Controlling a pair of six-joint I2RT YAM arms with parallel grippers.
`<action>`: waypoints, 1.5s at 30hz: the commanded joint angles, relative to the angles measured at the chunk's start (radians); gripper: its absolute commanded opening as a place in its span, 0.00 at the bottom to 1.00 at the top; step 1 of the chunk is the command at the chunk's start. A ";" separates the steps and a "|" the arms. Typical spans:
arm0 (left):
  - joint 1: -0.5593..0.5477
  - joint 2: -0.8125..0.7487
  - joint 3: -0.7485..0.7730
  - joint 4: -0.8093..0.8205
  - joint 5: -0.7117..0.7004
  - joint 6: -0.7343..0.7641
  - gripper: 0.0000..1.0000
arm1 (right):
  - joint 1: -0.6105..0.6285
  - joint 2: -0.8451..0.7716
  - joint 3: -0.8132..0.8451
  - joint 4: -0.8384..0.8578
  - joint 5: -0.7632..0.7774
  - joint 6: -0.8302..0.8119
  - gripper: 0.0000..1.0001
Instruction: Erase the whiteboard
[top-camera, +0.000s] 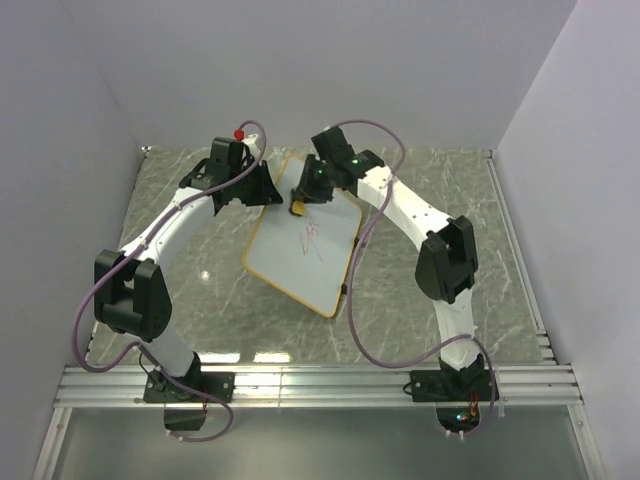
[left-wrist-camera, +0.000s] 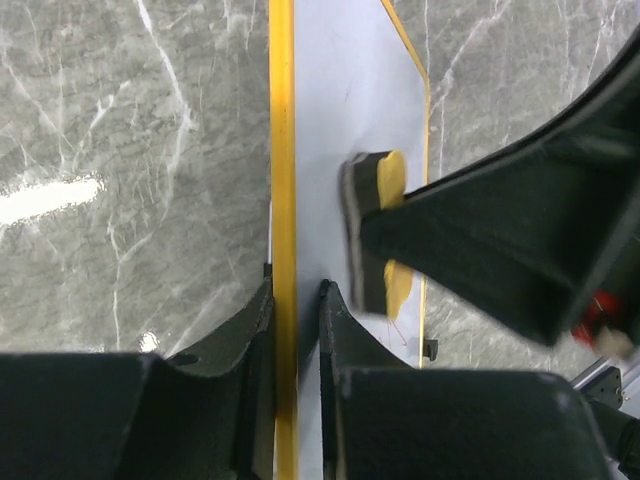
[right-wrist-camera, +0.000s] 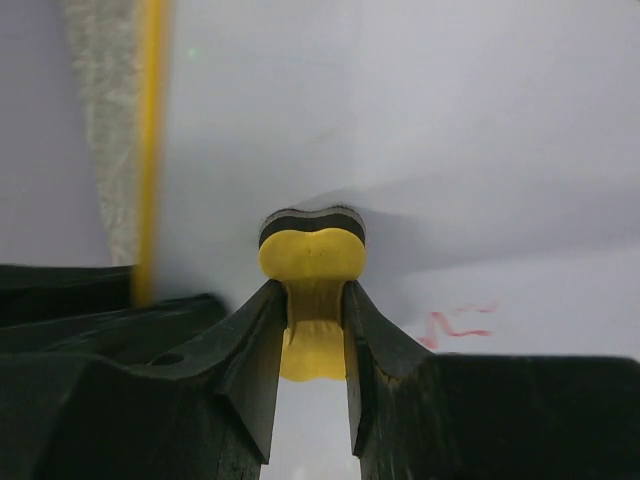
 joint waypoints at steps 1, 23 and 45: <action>-0.108 0.065 -0.054 -0.142 0.000 0.090 0.00 | 0.020 0.071 0.098 -0.024 -0.058 0.024 0.00; -0.131 0.058 -0.060 -0.139 -0.013 0.084 0.00 | -0.109 -0.148 -0.636 0.102 0.078 0.017 0.00; -0.147 0.038 -0.106 -0.123 -0.032 0.072 0.00 | 0.084 -0.009 -0.021 0.012 -0.041 0.084 0.00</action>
